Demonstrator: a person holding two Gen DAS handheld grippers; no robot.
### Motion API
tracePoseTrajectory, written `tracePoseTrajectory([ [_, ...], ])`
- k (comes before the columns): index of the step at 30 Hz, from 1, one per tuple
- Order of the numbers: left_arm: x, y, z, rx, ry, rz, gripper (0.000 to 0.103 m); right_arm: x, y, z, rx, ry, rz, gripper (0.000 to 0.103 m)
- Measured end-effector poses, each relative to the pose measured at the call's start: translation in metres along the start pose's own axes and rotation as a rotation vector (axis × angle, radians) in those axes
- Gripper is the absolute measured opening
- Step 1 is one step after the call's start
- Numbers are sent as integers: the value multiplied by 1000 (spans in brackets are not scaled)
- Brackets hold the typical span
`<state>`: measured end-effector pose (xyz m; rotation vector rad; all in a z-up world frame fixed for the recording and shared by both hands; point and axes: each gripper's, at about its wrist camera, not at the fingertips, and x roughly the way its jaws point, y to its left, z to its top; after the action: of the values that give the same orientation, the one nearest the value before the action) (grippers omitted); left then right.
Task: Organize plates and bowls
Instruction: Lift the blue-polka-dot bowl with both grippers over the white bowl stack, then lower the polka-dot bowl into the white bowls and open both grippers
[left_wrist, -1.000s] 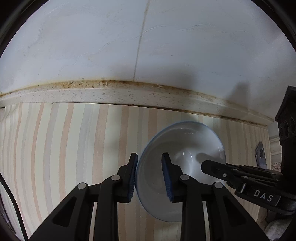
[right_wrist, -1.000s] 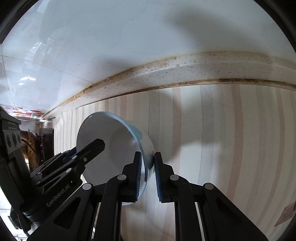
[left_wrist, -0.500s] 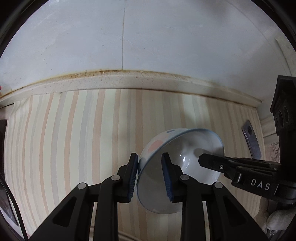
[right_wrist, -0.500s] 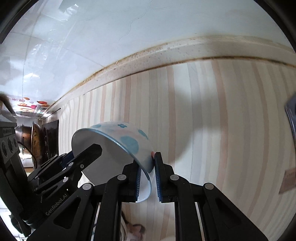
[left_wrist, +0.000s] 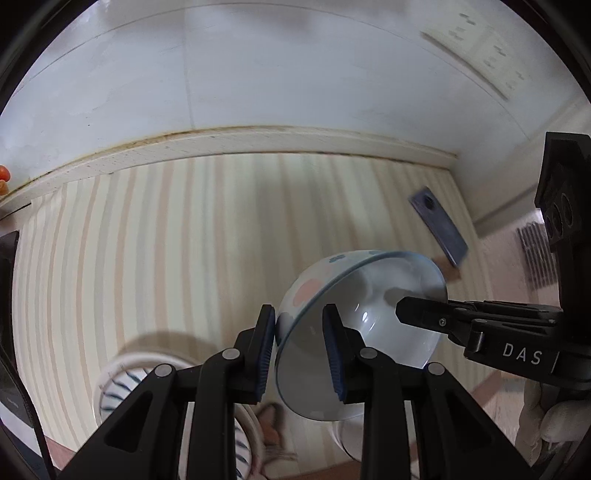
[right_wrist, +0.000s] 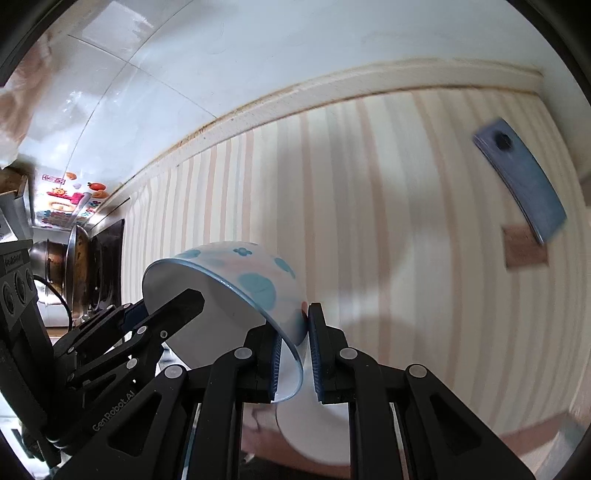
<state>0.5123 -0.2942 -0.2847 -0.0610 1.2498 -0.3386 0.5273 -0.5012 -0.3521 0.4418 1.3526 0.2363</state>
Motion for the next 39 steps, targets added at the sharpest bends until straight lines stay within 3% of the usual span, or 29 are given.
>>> tracePoseTrajectory([
  [7,-5,-29,-38,38,55,-39,24,-22,-31,-61,48,11,-11,16],
  [15,5,-51,-66,82,133,-50,24,-14,-64,-101,120,56,-17,15],
  [24,31,-57,-67,93,198,-34,24,-3,-86,-112,158,109,-24,16],
  [39,47,-54,-65,91,222,-24,24,3,-83,-104,150,132,-63,19],
])
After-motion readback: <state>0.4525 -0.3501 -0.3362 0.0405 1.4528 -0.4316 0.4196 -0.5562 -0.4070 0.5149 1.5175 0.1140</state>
